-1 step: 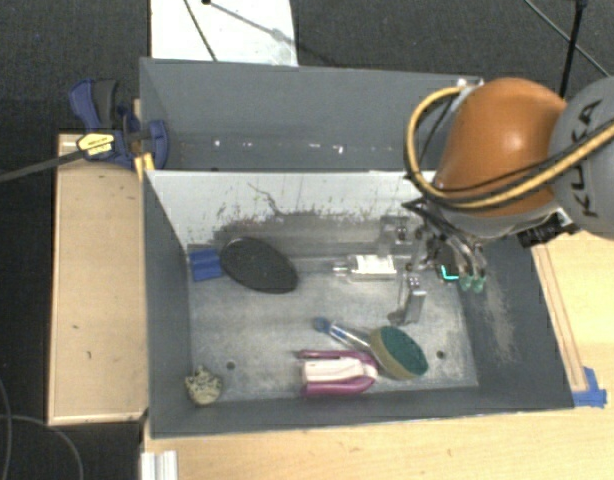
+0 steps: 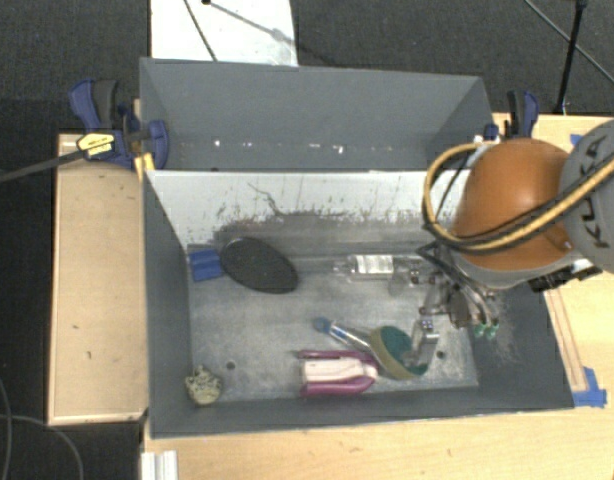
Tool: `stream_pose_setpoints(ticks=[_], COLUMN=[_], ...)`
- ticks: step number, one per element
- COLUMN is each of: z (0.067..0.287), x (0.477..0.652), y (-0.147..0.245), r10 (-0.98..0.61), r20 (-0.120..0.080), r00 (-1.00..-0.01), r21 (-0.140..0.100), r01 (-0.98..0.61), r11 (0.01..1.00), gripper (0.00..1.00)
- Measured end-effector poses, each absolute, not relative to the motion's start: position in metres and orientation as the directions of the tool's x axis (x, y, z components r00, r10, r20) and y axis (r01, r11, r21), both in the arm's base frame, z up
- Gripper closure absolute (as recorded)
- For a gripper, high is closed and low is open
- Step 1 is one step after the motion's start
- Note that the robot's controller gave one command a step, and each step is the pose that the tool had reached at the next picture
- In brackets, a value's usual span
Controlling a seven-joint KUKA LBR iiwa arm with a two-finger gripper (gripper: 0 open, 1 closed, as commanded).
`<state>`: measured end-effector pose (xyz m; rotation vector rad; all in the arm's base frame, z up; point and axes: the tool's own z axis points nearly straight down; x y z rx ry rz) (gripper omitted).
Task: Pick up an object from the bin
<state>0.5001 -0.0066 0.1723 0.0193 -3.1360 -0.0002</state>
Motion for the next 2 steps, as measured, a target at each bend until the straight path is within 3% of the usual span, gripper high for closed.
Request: stream_pose_setpoints(ticks=[1,2], z=[0.0735,0.0776], x=[0.4833,0.4859], y=[-0.0339,-0.0334], r10=[0.036,0.035], r20=[0.005,-0.004], r00=[-0.999,-0.999], r21=[0.0,0.0], r01=[0.036,0.035], r11=[0.999,0.999], gripper=[0.0,1.0])
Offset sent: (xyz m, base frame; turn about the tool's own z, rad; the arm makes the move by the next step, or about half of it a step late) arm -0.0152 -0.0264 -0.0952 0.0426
